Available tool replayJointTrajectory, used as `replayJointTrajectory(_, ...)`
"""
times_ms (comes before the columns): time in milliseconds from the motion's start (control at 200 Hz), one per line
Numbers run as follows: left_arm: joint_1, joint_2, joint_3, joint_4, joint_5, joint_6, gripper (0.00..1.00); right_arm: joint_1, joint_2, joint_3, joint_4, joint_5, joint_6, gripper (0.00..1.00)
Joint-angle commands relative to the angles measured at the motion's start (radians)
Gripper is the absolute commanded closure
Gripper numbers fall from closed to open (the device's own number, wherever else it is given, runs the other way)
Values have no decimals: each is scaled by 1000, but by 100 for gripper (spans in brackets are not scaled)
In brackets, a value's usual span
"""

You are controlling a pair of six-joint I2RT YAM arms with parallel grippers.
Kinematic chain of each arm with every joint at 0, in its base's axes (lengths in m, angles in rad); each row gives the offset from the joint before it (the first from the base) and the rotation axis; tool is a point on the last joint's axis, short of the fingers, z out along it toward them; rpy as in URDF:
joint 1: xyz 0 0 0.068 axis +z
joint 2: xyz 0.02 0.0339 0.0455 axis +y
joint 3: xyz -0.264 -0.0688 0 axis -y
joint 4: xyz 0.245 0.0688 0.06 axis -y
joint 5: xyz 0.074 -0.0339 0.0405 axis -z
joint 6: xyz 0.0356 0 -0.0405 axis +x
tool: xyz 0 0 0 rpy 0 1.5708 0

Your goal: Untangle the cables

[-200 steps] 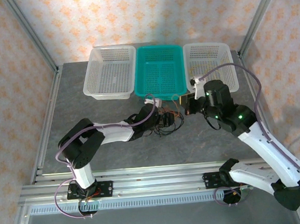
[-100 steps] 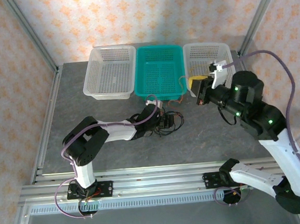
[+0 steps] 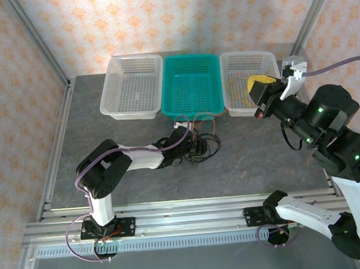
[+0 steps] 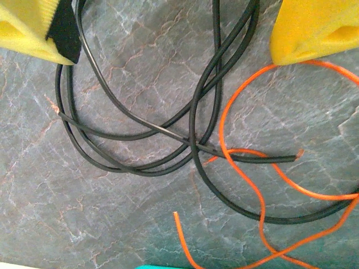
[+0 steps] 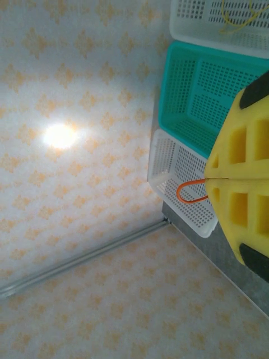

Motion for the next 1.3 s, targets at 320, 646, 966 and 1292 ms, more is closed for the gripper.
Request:
replayJointTrajectory(320,26,-436,-97,0,-160,35,9,8,174,-71,220,190,54,100)
replayJointTrajectory(646,167,-484,-28,-37,-137,67,8,-5,462,37,328,335,16,100)
replayJointTrajectory(966,260,-329,145,-94,-85,121,9,-84,787,258,373,237,23,100)
replayJointTrajectory(1292,312,-198,221,-144,-34,118,10,-139,1122,470,297,198,86,100)
